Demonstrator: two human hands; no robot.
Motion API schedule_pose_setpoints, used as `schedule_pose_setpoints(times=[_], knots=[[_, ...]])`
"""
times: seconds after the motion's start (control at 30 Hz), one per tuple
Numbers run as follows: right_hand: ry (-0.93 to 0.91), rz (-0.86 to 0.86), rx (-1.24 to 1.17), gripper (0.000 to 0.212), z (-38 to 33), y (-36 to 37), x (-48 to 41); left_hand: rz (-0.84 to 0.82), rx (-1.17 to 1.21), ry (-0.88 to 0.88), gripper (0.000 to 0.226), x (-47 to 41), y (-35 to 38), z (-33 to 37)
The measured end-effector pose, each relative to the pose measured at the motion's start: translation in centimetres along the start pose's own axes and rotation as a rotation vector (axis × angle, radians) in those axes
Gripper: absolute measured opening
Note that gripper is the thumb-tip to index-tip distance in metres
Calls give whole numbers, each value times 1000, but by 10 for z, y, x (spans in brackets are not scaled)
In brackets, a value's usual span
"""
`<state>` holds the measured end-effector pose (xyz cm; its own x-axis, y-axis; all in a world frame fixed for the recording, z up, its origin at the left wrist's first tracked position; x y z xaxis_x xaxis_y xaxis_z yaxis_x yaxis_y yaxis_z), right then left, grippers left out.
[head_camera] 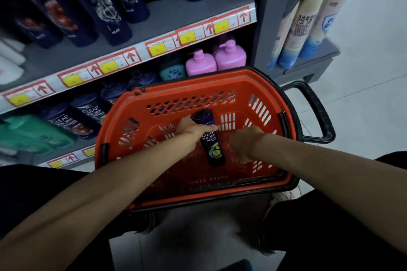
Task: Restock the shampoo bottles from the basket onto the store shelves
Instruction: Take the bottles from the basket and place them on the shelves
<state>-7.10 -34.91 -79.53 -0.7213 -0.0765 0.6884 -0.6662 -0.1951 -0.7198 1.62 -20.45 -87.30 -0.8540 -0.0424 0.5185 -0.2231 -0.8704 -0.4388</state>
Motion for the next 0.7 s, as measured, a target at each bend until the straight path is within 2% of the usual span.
schedule_pose_setpoints(times=[0.1,0.17,0.23,0.33,0.43,0.53,0.63,0.7], knots=[[63,141,-163,32,-8,-22,7,88,-34,140,67,21,-30,34],[103,276,-320,34,-12,-35,7,129,26,201,62,35,-52,57],[123,402,-489,42,-17,-46,8,144,105,257,62,50,-71,78],[107,562,-652,57,-23,-61,15,147,241,336,47,71,-92,105],[97,720,-705,67,-24,-74,18,125,336,331,50,86,-110,123],[85,853,-673,82,-26,-82,13,92,453,245,50,93,-119,131],[131,947,-581,78,-28,-90,11,80,524,194,47,95,-122,137],[147,973,-612,72,-29,-92,12,61,516,207,47,95,-124,139]])
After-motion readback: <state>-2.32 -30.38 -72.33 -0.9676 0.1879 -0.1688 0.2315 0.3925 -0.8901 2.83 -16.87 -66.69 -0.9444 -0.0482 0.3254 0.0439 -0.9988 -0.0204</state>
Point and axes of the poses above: each hand's wrist, its own x-axis away from the middle knuckle, its own y-axis out of the palm, z = x × y, the point moved 1 cm from there along -x, towards the middle knuckle, and after that the axes turned 4 degrees about y, right-handed, at the moved point
